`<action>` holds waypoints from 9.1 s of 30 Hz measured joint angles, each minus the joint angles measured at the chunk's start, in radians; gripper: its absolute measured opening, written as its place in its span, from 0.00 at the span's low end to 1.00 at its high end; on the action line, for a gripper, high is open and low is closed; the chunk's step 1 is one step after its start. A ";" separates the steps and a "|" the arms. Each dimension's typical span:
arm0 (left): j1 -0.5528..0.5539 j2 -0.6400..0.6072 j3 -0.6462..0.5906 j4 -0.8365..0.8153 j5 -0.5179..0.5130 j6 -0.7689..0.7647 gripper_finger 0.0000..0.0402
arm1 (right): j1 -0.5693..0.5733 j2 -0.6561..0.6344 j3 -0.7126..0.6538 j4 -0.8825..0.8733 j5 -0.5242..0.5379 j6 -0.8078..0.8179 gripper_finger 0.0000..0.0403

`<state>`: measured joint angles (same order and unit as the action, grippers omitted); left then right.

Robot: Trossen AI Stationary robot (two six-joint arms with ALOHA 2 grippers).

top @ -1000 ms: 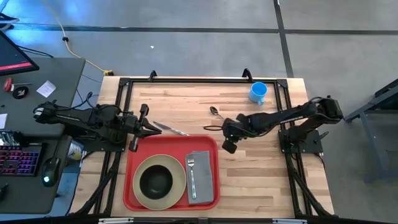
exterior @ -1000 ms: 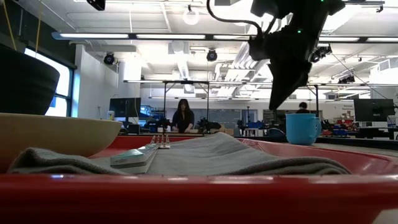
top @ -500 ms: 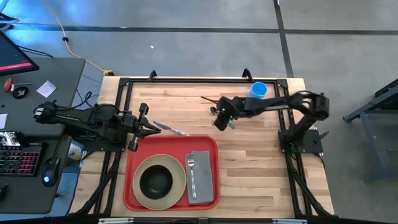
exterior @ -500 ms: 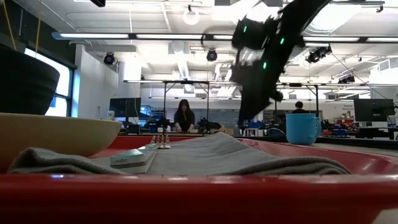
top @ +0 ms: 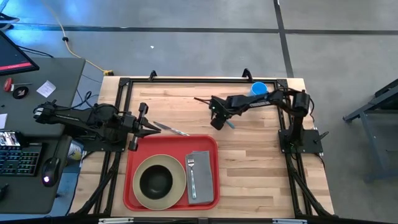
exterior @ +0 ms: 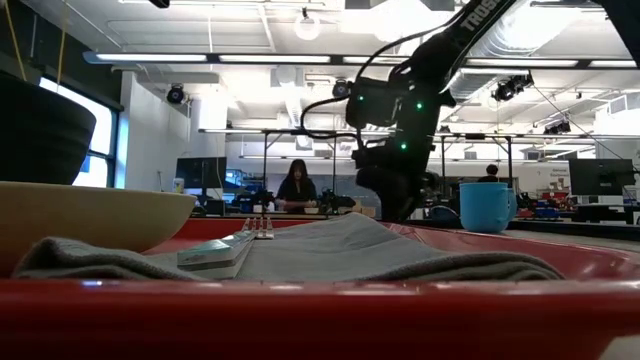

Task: Set up tray
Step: Put the blue spoon on top of the gray table napkin to the right of the white patterned fork, then put the white patterned table knife on top of the gray table napkin to the right of the blue spoon

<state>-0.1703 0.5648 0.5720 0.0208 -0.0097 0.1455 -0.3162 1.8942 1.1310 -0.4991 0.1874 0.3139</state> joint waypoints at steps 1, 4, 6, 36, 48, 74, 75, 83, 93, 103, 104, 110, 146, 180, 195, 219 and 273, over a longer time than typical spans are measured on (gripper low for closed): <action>0.000 0.000 0.000 0.000 0.000 0.000 0.14 | -0.006 0.000 -0.002 -0.002 -0.012 0.001 0.25; 0.000 0.000 0.000 -0.001 0.000 -0.005 0.14 | -0.019 -0.001 -0.005 0.002 -0.058 0.000 0.21; 0.000 0.000 0.000 -0.001 0.001 -0.014 0.14 | -0.025 -0.001 -0.005 0.003 -0.085 -0.001 0.18; 0.000 -0.027 0.002 -0.022 0.002 -0.015 0.14 | 0.233 -0.168 -0.004 -0.094 -0.123 0.466 0.00; 0.000 -0.093 0.002 -0.048 0.083 -0.019 0.14 | 0.536 -0.160 0.134 0.022 -0.121 0.991 0.00; 0.000 -0.227 0.031 -0.219 0.107 0.042 0.14 | 0.706 0.274 0.538 -0.072 0.017 1.475 0.00; 0.000 -0.233 0.036 -0.238 0.108 0.042 0.14 | 0.708 0.287 0.543 -0.071 0.006 1.488 0.00; 0.000 -0.257 0.043 -0.254 0.162 0.033 0.14 | 0.711 0.344 0.594 -0.151 -0.021 1.512 0.00; 0.000 -0.253 0.043 -0.248 0.187 0.026 0.14 | 0.704 0.343 0.630 -0.262 0.005 1.494 0.00; 0.000 -0.252 0.043 -0.248 0.187 0.019 0.14 | 0.696 0.343 0.572 -0.185 0.006 1.475 0.06; 0.000 -0.252 0.043 -0.248 0.187 0.015 0.14 | 0.696 0.343 0.572 -0.185 0.005 1.475 0.07; 0.000 -0.252 0.043 -0.257 0.187 0.007 0.14 | 0.696 0.342 0.571 -0.183 -0.009 1.475 0.22; 0.000 -0.227 0.028 -0.257 0.183 0.002 0.14 | 0.683 0.222 0.571 -0.351 -0.078 1.031 0.35; 0.000 -0.088 0.028 -0.426 -0.499 -0.200 0.14 | 0.240 0.177 0.571 0.027 -0.083 -0.352 0.34; 0.000 -0.052 0.028 -0.426 -0.556 -0.214 0.14 | 0.190 0.317 0.571 0.141 -0.198 -0.398 0.34; 0.000 -0.050 0.028 -0.495 -0.550 -0.272 0.14 | 0.183 0.444 0.574 0.252 -0.265 -0.426 0.34; 0.000 -0.051 0.028 -0.529 -0.560 -0.226 0.14 | 0.133 0.438 0.574 0.170 -0.324 -0.354 0.34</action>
<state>-0.1707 0.5133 0.5999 -0.5087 -0.5697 -0.0801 -0.1829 2.3325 1.7047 -0.3295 -0.1366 -0.0400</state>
